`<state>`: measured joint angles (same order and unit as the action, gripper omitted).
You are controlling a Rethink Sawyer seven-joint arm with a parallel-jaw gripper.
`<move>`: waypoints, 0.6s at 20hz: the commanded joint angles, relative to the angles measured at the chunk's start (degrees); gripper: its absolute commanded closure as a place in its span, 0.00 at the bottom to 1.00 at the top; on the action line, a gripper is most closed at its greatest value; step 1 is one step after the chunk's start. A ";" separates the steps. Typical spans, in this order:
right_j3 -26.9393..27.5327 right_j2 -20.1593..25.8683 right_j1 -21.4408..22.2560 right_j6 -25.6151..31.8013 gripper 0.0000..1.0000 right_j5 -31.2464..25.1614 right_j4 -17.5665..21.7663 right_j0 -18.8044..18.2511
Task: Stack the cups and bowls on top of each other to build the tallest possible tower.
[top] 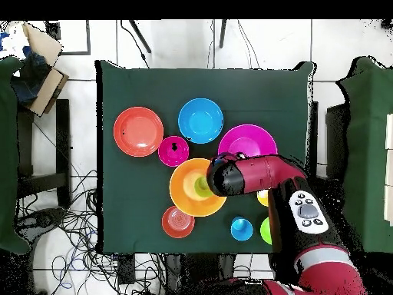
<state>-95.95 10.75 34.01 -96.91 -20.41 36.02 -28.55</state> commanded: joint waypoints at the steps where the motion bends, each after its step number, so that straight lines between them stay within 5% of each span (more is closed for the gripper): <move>1: -3.10 5.51 4.28 0.75 0.00 -2.74 -2.00 -1.91; 12: -4.99 6.56 6.77 1.77 0.00 -4.24 -3.70 -2.84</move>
<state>-98.07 11.17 39.73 -96.91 -20.43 33.36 -31.90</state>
